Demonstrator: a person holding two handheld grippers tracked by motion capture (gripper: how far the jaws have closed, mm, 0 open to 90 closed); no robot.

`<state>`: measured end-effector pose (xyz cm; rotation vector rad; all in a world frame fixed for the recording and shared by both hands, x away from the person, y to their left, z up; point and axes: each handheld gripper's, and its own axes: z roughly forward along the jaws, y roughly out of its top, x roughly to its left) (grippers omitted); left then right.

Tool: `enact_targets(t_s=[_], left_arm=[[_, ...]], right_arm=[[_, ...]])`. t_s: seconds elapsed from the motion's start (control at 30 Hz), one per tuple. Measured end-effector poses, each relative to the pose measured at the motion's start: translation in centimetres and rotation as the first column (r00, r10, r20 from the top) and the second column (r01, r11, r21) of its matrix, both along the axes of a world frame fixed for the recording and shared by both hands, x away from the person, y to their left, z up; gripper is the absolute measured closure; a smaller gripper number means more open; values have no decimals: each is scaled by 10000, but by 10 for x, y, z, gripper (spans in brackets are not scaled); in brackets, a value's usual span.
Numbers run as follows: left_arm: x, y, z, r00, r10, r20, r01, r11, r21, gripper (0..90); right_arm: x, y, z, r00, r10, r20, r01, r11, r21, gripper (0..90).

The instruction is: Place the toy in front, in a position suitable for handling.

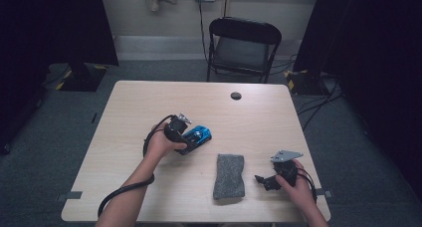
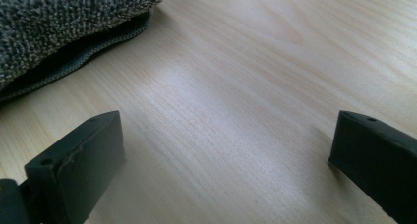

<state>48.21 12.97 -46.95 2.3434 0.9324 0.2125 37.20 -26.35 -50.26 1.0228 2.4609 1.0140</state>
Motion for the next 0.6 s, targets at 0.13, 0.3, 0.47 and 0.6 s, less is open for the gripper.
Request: enact_targets(t_s=[0.13, 0.3, 0.47, 0.6], left_arm=[[-8, 8, -1, 9999, -104, 111, 106, 9998, -167, 179], [-16, 16, -4, 9996, -236, 172, 242, 9991, -359, 178], [-22, 21, -10, 9995, -188, 266, 198, 9991, -381, 180], [-25, 23, -16, 9997, -80, 227, 88, 9992, -378, 189]], right_arm=[[0, 0, 0, 10000, -3, 0, 3, 10000, 0, 0], [0, 0, 0, 10000, -3, -1, 3, 10000, 0, 0], [0, 0, 0, 10000, -1, 0, 1, 10000, 0, 0], [0, 0, 0, 10000, 0, 1, 0, 10000, 0, 0]])
